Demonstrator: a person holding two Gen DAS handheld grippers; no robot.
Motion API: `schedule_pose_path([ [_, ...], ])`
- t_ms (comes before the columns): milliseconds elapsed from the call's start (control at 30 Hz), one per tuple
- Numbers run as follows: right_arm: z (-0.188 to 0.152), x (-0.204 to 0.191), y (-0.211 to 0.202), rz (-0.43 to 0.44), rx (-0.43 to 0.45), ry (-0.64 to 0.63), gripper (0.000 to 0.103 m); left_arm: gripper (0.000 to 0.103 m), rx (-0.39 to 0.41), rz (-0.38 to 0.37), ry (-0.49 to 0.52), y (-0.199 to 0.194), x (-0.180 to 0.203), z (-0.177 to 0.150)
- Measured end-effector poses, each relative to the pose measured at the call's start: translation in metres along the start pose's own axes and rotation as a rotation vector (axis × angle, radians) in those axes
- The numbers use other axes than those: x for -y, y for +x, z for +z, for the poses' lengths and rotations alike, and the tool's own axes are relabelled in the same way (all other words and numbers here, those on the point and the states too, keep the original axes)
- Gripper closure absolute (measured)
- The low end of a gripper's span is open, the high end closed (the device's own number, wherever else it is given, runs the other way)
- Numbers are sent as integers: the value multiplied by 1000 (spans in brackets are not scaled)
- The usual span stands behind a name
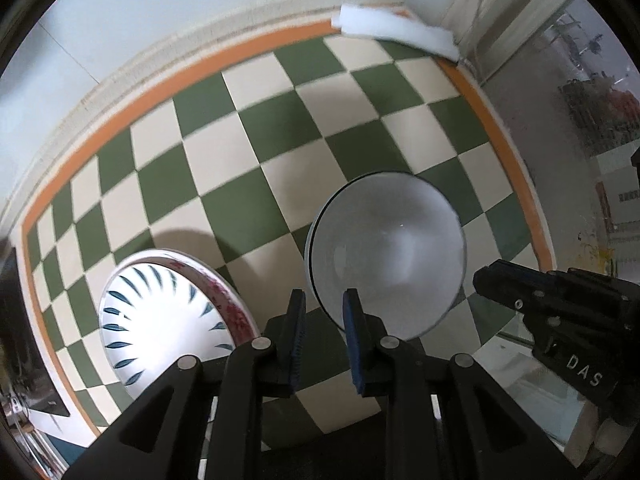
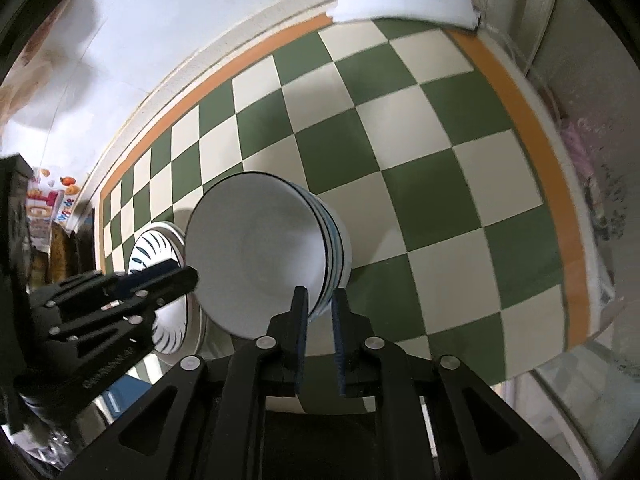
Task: Organize plates and bowls
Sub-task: 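Lower the bowl stack onto the cloth and open the left gripper, then grasp the rim of the bowl stack with the left gripper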
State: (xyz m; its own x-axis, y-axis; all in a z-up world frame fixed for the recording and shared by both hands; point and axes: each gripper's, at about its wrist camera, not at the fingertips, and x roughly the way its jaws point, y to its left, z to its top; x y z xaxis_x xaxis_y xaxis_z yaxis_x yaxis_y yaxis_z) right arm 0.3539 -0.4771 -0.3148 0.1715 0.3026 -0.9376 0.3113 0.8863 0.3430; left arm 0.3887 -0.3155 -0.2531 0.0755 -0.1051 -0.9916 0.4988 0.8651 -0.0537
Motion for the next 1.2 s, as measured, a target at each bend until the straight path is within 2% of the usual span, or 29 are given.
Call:
schedule_pose_path([
  [33,-3,-2,-5,-6,8,-6,77,85,10,-1,8,-5,1,-2],
  [100,-10,-6,-17,-14,30,-18,71,84,33,-15,21,-20,2,-8],
  [200,-19,-12,-32,-15,53,-27,69,78,58,-30,27,-37,3,-13],
  [267,-26,-17,-43,-17,69,-36,63,74,79,-37,27,-50,2,-18],
  [367,-35,-25,-60,-18,98,-47,52,58,99,-59,17,-63,0,-25],
  [433,-41,-29,-72,-19,117,-49,47,38,111,-61,17,-70,0,-28],
  [533,-48,-34,-86,-27,144,-51,37,23,128,-59,14,-80,-3,-35],
  [600,-52,-37,-94,-34,158,-54,33,20,136,-61,5,-86,-6,-38],
  [700,-59,-41,-108,-29,181,-54,22,20,143,-65,-3,-93,-8,-43],
  [833,-66,-45,-124,-39,201,-51,13,15,147,-76,0,-104,-8,-53],
  [1100,-80,-54,-145,-34,228,-65,10,14,177,-77,-11,-127,-9,-66],
  [1200,-82,-57,-151,-33,238,-72,9,7,187,-81,-20,-132,-12,-67],
])
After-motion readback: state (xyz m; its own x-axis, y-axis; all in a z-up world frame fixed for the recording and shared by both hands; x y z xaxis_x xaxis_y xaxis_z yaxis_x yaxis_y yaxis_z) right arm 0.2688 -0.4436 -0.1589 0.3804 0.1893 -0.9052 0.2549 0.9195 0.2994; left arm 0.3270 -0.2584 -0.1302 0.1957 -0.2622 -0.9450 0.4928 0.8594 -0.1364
